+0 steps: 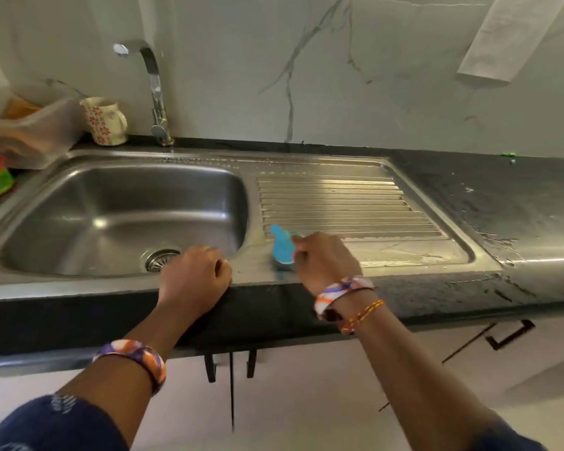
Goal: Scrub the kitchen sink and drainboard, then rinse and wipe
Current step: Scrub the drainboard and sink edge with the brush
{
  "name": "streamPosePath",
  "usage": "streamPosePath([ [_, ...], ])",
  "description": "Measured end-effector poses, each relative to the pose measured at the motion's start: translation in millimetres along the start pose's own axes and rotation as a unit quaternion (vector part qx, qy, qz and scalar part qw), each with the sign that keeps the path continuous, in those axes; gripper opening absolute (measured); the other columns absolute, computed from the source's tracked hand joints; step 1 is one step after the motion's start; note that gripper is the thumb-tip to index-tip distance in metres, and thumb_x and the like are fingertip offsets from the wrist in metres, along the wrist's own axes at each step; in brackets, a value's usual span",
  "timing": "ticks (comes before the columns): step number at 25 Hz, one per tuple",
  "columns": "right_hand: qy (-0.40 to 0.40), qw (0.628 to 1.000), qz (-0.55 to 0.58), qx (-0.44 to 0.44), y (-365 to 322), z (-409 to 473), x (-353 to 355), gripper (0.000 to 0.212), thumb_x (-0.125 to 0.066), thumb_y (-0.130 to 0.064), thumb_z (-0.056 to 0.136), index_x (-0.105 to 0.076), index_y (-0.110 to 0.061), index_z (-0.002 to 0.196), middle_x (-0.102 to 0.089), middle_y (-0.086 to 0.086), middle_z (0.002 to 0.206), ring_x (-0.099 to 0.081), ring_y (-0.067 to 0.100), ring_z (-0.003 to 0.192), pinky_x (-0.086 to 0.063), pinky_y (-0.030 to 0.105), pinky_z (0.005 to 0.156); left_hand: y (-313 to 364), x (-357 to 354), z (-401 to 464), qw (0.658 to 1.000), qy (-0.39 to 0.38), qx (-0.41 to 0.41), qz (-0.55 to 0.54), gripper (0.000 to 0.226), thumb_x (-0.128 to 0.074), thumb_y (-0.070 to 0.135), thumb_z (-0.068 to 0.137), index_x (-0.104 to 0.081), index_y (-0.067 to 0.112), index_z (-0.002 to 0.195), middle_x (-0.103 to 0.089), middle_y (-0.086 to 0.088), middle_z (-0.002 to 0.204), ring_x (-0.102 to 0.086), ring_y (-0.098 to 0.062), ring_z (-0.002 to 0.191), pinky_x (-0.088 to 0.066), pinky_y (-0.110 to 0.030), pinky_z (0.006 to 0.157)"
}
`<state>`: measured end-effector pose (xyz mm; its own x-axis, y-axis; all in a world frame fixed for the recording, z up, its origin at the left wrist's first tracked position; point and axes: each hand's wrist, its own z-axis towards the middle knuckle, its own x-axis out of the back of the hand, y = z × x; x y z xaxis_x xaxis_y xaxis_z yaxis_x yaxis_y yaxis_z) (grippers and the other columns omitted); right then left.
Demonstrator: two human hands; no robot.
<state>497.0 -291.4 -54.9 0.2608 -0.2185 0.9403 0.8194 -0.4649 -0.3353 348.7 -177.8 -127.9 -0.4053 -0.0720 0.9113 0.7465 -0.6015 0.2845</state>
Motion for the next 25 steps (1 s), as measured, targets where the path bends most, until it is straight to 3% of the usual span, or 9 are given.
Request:
streamPosePath([
  [2,-0.025,0.998,-0.009,0.065,-37.2,2.2,-13.0,0.034,-0.044,-0.02,0.095,-0.059,-0.018,0.126,-0.063,0.011,0.118,-0.06,0.029,0.106,-0.045,0.029,0.079,0.9,-1.6,0.8,1.0,-0.001,0.015,0.008,0.022,-0.05,0.031,0.088,-0.05,0.021,0.068,-0.055,0.001,0.076,-0.051,-0.018,0.074,-0.044,-0.031,0.064],
  [4,-0.027,0.999,-0.001,0.046,-26.2,11.3,-13.2,0.035,-0.045,-0.021,0.095,-0.058,-0.022,0.127,-0.062,0.01,0.12,-0.06,0.029,0.108,-0.045,0.03,0.083,3.0,0.3,0.7,1.0,-0.003,0.02,0.011,0.022,-0.051,0.031,0.088,-0.05,0.02,0.069,-0.054,0.001,0.076,-0.051,-0.019,0.074,-0.047,-0.033,0.067],
  [8,0.024,0.993,0.01,-0.111,77.8,5.0,22.8,0.036,-0.049,-0.019,0.094,-0.058,-0.023,0.128,-0.065,0.015,0.115,-0.062,0.031,0.103,-0.047,0.034,0.089,5.3,4.8,-3.5,1.0,-0.001,0.014,-0.009,0.022,-0.049,0.031,0.09,-0.055,0.019,0.073,-0.056,0.001,0.074,-0.054,-0.017,0.07,-0.047,-0.031,0.066],
  [11,0.029,0.971,-0.044,-0.235,150.2,3.9,65.1,0.035,-0.053,-0.011,0.091,-0.06,-0.012,0.125,-0.065,0.019,0.107,-0.061,0.033,0.098,-0.046,0.035,0.084,7.1,6.3,-2.6,1.0,-0.008,0.015,0.006,0.022,-0.048,0.031,0.091,-0.058,0.017,0.076,-0.058,0.0,0.078,-0.056,-0.02,0.073,-0.048,-0.031,0.066],
  [13,0.037,0.965,-0.059,-0.254,158.8,9.1,69.6,0.03,-0.051,-0.012,0.092,-0.062,-0.003,0.119,-0.062,0.02,0.103,-0.059,0.033,0.095,-0.041,0.032,0.077,8.0,6.8,-2.7,1.0,-0.004,0.017,0.014,0.022,-0.048,0.031,0.091,-0.055,0.019,0.074,-0.054,0.002,0.077,-0.053,-0.018,0.072,-0.042,-0.029,0.063],
  [16,0.065,0.98,-0.018,-0.186,102.1,11.1,32.1,0.028,-0.047,-0.013,0.094,-0.061,0.001,0.113,-0.064,0.022,0.111,-0.06,0.036,0.104,-0.045,0.034,0.081,8.0,5.1,-2.2,1.0,-0.003,0.021,0.012,0.021,-0.047,0.031,0.091,-0.051,0.022,0.072,-0.051,0.005,0.075,-0.049,-0.015,0.07,-0.038,-0.027,0.062],
  [21,0.0,0.998,0.027,0.058,-38.1,13.0,-38.3,0.032,-0.041,-0.013,0.095,-0.057,-0.009,0.122,-0.062,0.014,0.119,-0.059,0.03,0.11,-0.047,0.035,0.09,7.5,6.0,-1.7,0.999,0.001,0.029,0.012,0.022,-0.046,0.033,0.092,-0.047,0.024,0.072,-0.049,0.006,0.075,-0.047,-0.012,0.071,-0.035,-0.024,0.062],
  [23,-0.028,0.996,0.019,0.082,-37.5,21.2,-32.5,0.034,-0.041,-0.011,0.095,-0.058,-0.009,0.125,-0.06,0.015,0.123,-0.057,0.031,0.113,-0.046,0.035,0.092,8.2,6.6,-3.9,0.999,0.012,0.027,0.018,0.021,-0.047,0.032,0.092,-0.047,0.024,0.073,-0.048,0.007,0.075,-0.045,-0.012,0.071,-0.032,-0.024,0.062],
  [25,-0.027,0.998,0.026,0.049,-2.2,21.7,-14.9,0.036,-0.042,-0.012,0.095,-0.059,-0.012,0.127,-0.062,0.016,0.122,-0.058,0.031,0.112,-0.045,0.032,0.091,8.0,7.0,-5.4,1.0,0.009,0.027,0.008,0.02,-0.047,0.031,0.093,-0.051,0.022,0.075,-0.051,0.005,0.076,-0.048,-0.012,0.071,-0.034,-0.023,0.063],
])
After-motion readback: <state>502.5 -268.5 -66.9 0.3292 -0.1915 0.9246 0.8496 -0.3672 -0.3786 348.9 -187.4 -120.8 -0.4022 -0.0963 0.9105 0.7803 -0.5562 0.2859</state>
